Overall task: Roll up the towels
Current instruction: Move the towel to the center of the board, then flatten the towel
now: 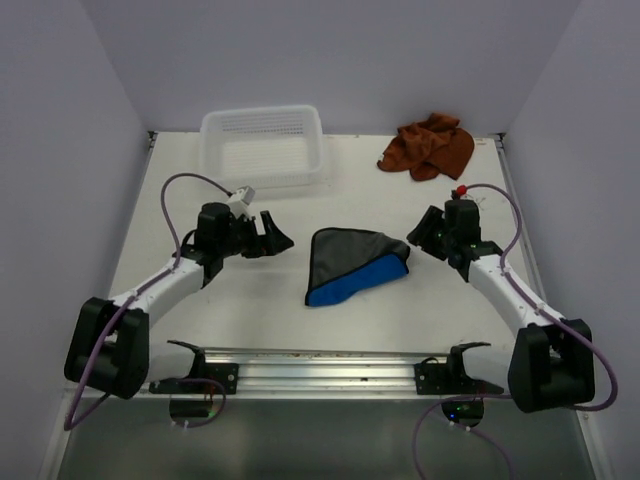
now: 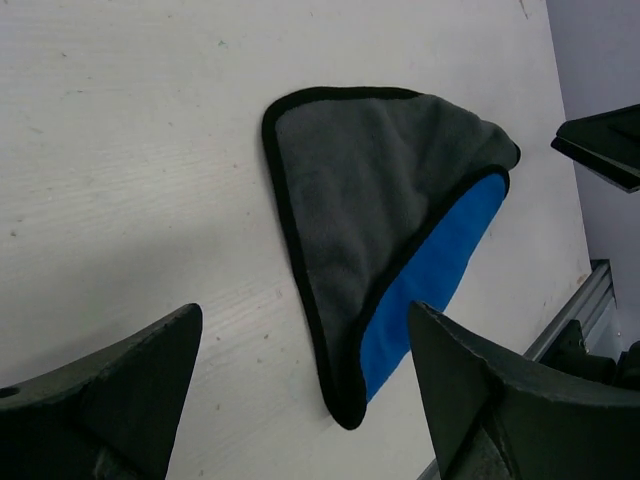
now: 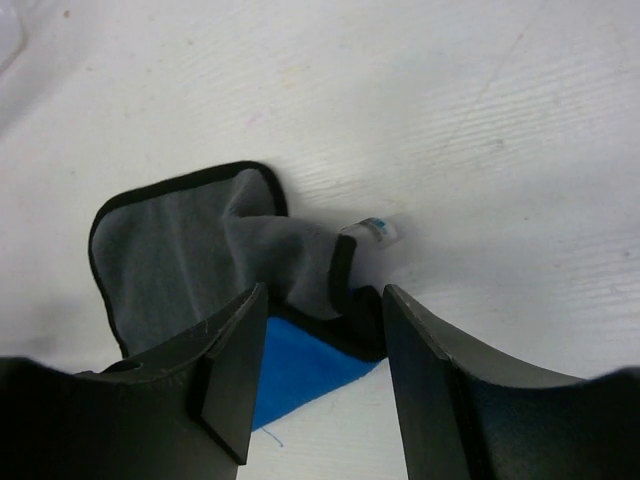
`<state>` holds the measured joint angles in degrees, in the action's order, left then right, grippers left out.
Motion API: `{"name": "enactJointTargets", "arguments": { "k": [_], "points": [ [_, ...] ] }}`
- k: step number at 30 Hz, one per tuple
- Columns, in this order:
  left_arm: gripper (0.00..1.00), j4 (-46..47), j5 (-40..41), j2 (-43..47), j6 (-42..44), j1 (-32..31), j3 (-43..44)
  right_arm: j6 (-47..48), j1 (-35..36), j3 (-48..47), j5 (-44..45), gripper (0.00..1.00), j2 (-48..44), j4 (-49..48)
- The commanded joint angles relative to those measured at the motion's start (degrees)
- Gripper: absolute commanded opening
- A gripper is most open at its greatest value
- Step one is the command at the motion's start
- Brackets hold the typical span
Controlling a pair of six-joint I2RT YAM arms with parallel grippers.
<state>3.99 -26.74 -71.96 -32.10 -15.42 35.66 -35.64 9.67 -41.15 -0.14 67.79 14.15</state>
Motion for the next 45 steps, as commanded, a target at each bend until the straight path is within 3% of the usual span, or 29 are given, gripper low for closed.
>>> {"name": "enactJointTargets", "arguments": {
  "k": [1, 12, 27, 33, 45],
  "points": [
    [0.86, 11.3, 1.0, -6.0, -3.9, -2.8, 0.2, -3.5, -4.6, 2.2, -9.1, 0.52, 3.7, -6.8],
    [0.71, 10.2, 4.3, -25.6, -1.8, -6.5, 13.2, -8.8, -8.6, 6.0, -20.1, 0.46, 13.4, -20.4],
    [0.52, 10.1, 3.9, -36.3, -1.0, -6.6, 20.6, -14.5, -9.0, 3.4, -24.6, 0.43, 24.5, -29.6],
    [0.43, 10.8, 3.2, -39.3, -1.5, -6.8, 22.7, -13.3, -9.0, 3.4, -25.8, 0.23, 24.8, -29.9],
    [0.47, 6.8, 3.4, -42.6, -0.5, -8.6, 24.5, -11.7, -9.0, 3.5, -25.3, 0.18, 23.5, -27.8]
  ]
}}
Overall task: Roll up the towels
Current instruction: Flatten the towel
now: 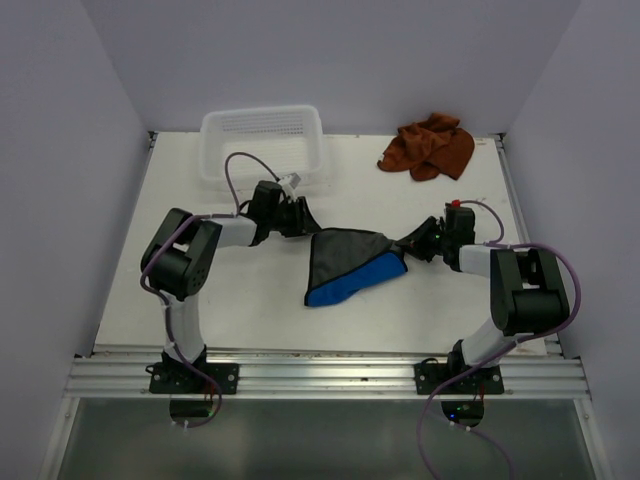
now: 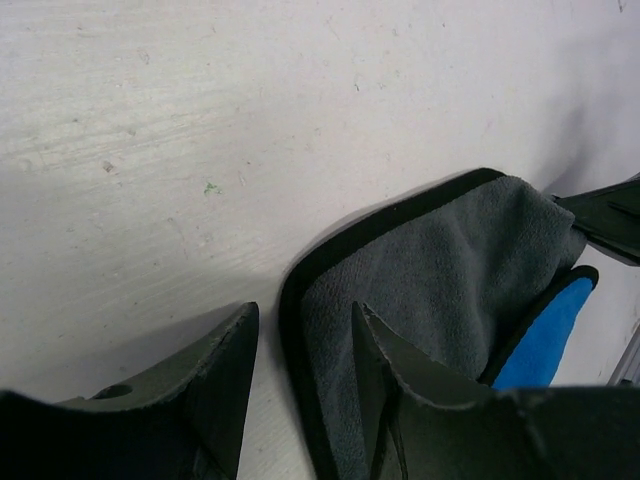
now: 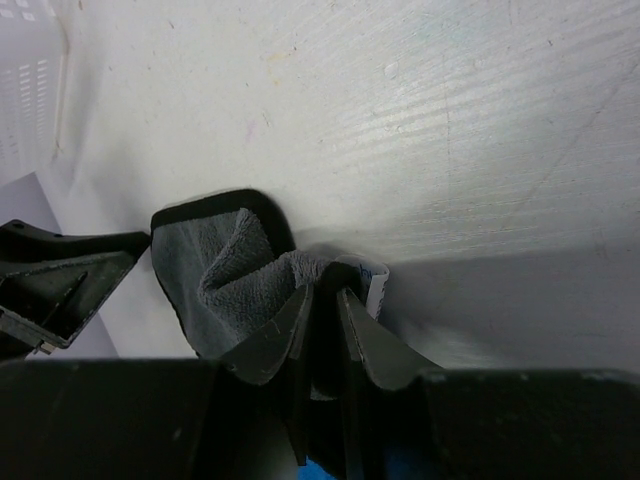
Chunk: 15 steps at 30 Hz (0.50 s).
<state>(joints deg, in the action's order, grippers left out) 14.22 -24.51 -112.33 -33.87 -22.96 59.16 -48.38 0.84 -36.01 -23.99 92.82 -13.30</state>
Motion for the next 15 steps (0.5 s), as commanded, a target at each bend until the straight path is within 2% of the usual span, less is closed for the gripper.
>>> {"name": "enactJointTargets", "arguments": {
  "k": [1, 4, 7, 10, 13, 15],
  "points": [
    [0.47, -4.4, 1.6, -2.3, 1.6, -1.2, 0.9, 1.1, -0.2, -1.4, -1.3, 0.18, -1.5, -0.3],
    [0.46, -6.3, 3.0, -2.2, 2.4, -1.6, 0.4, 1.2, -0.2, -1.3, -1.2, 0.17, -1.5, -0.3],
    [0.4, -7.8, 3.2, -2.4, 3.4, -2.3, 0.4, 1.1, -0.1, -1.3, -1.2, 0.17, -1.2, -0.8],
    [0.27, -10.5, 2.8, -4.3, 4.9, -2.8, 1.7, 1.1, -0.2, -1.2, -1.4, 0.16, -0.8, -1.0],
    [0.1, -10.9, 2.8, -5.9, 5.0, -2.9, 1.8, 1.1, -0.2, -0.9, -1.7, 0.15, -0.7, -1.4],
    [0.04, -10.4, 2.7, -6.3, 4.9, -2.8, 1.3, 1.1, -0.1, -0.9, -1.9, 0.15, -0.7, -1.4]
  ]
}}
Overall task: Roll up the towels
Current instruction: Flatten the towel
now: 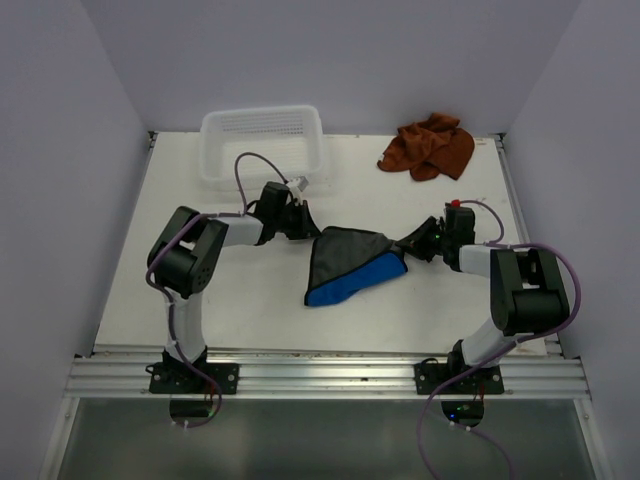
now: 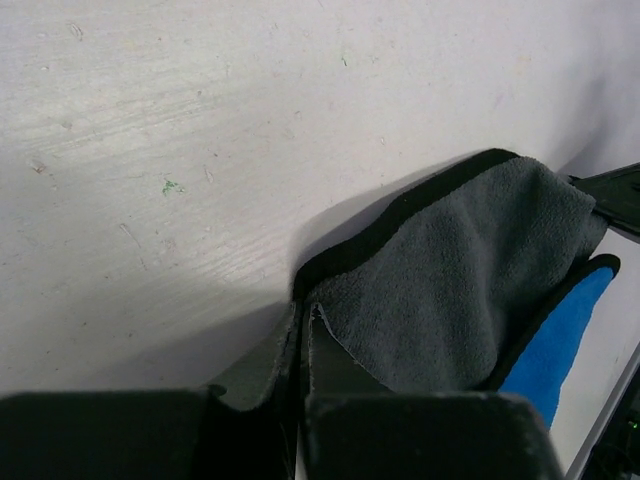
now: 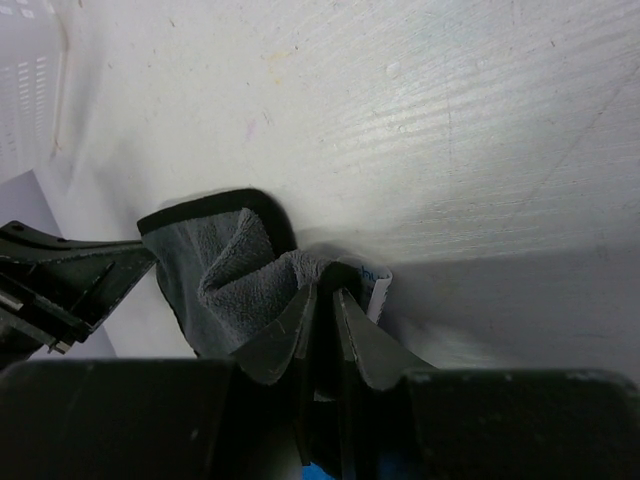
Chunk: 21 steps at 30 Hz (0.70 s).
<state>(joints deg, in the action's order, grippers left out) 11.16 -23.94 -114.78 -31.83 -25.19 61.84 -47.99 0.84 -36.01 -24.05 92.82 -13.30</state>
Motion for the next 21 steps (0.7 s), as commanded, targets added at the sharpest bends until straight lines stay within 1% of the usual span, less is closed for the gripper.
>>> {"name": "enactJointTargets", "arguments": {
  "k": [1, 4, 5, 8, 12, 13, 14, 17, 18, 21],
  "points": [
    [0.01, -6.8, 2.0, -4.0, 2.5, -0.6, -1.5, 0.7, -0.1, -0.8, -1.8, 0.14, -0.9, -1.4],
    [0.0, -5.5, 2.1, -3.0, 2.1, -0.6, -2.1, 0.9, -0.1, -0.9, -2.0, 0.13, -1.2, -1.1],
    [0.0, -4.8, 1.8, -1.8, 2.1, -0.6, -2.3, 1.1, -0.1, -1.0, -2.0, 0.11, -1.9, -0.3],
    [0.0, -3.1, 2.9, 2.4, 2.4, -0.6, -3.7, 3.6, -0.1, -1.6, -1.5, 0.1, -4.6, 1.9],
    [0.0, -4.6, 6.8, 8.4, 4.1, -0.6, -4.4, 6.2, 0.3, -2.7, -0.7, 0.11, -10.3, 5.7],
    [0.0, -4.8, 8.7, 11.5, 4.5, -0.6, -4.6, 6.8, 0.4, -3.1, -0.4, 0.11, -11.2, 7.0],
    [0.0, -5.2, 9.7, 13.0, 4.8, -0.6, -5.2, 8.2, 0.7, -4.1, 0.0, 0.11, -13.3, 9.4],
    [0.0, -7.3, 13.6, 18.4, 7.7, -0.6, -6.6, 11.0, 2.7, -4.9, 1.3, 0.1, -15.9, 12.7],
    [0.0, -8.5, 15.7, 19.7, 8.0, -0.6, -7.0, 11.7, 4.0, -4.9, 1.6, 0.1, -17.4, 13.0],
    [0.0, -9.4, 18.7, 25.1, 9.0, -0.6, -9.4, 14.7, 6.4, -4.6, 3.0, 0.1, -19.9, 14.4]
  ]
}}
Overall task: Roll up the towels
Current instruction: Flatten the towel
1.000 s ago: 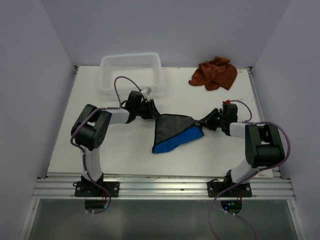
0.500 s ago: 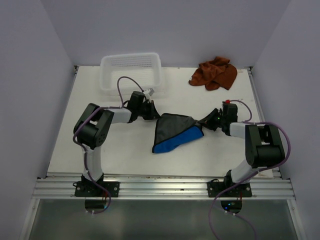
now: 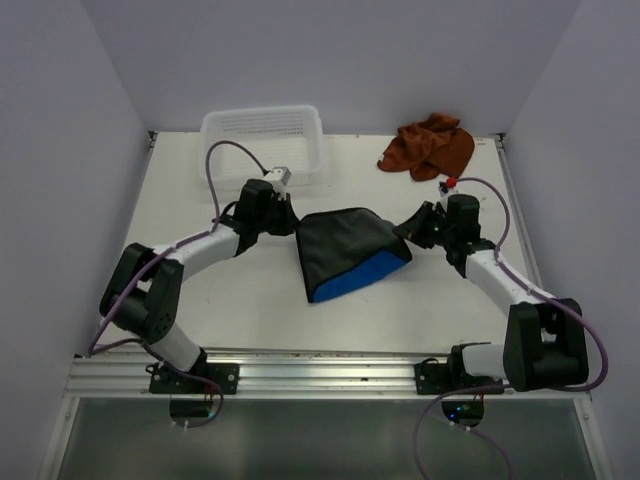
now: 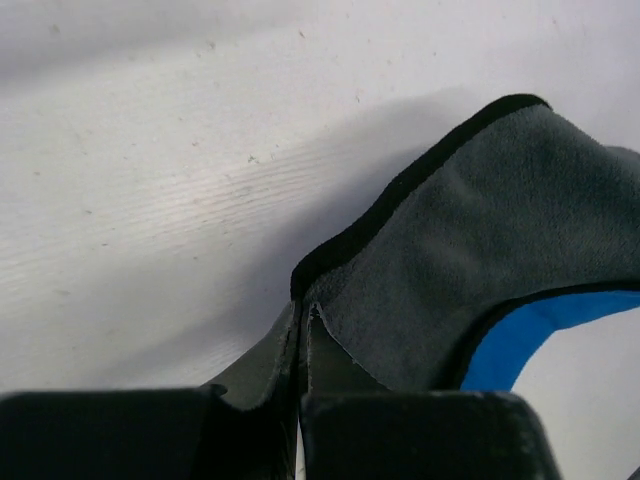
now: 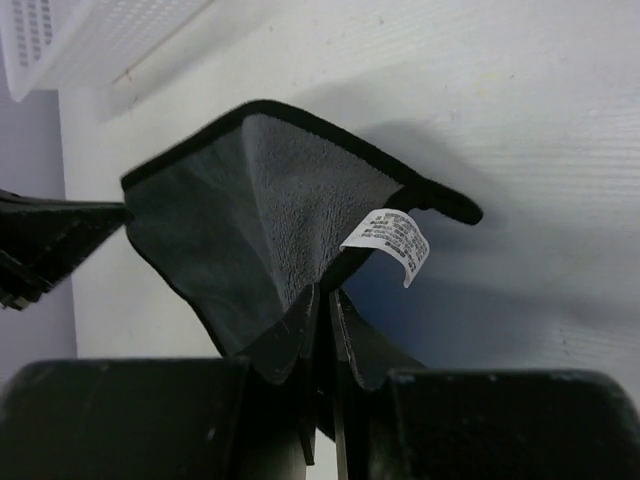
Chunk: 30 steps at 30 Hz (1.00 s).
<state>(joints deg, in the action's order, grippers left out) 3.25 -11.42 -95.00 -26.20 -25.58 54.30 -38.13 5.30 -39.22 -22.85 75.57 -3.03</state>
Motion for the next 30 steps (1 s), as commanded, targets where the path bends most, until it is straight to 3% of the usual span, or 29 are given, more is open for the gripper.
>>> {"name": "enactJointTargets", "arguments": {
  "k": [1, 9, 12, 13, 16, 23, 30],
  "points": [
    [0.0, -1.6, 6.8, 8.3, 3.5, -0.3, -3.0, 5.4, 2.6, -1.2, 2.3, 0.1, -3.4, 4.3],
    [0.0, -6.2, 10.5, 21.9, 5.3, -0.3, -6.3, 8.0, 5.5, 1.6, 2.1, 0.14, -10.9, 7.0],
    [0.0, -6.6, 6.6, 24.4, 6.2, -0.3, -7.2, 8.0, 5.6, 3.2, 2.7, 0.24, -14.2, 8.5],
    [0.0, -7.1, 4.8, 24.5, 6.7, -0.3, -6.5, 7.3, 5.7, 3.4, 1.9, 0.36, -14.7, 9.3],
    [0.0, -9.4, 1.4, 24.8, 6.9, -0.3, -6.3, 3.8, 5.9, 4.5, -1.4, 0.51, -14.6, 9.6],
    [0.0, -10.7, 2.0, 28.6, 6.3, -2.0, -11.1, 2.5, 5.9, 3.9, 3.3, 0.53, -11.7, 9.6],
    [0.0, -13.4, 6.6, 30.7, 5.9, -3.2, -12.6, 1.7, 5.9, -3.1, 1.7, 0.52, 0.7, 3.4]
  ]
}}
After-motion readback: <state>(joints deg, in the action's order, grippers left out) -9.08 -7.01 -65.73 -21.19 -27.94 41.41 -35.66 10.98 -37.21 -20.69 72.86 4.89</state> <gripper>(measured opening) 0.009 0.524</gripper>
